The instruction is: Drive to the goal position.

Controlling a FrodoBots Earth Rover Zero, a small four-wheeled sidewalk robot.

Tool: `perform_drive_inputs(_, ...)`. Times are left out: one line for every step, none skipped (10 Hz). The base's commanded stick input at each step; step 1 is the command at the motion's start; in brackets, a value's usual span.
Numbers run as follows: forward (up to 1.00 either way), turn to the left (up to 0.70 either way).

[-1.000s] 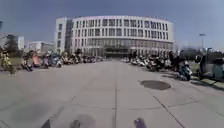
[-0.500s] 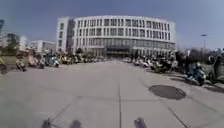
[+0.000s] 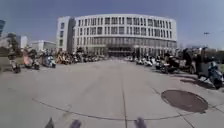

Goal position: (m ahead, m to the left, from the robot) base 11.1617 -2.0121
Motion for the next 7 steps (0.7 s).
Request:
perform_drive_inputs(1.0, 0.0)
perform_drive_inputs(1.0, 0.0)
perform_drive_inputs(1.0, 0.0)
perform_drive_inputs(1.0, 0.0)
perform_drive_inputs(1.0, 0.0)
perform_drive_inputs(1.0, 0.0)
perform_drive_inputs(1.0, 0.0)
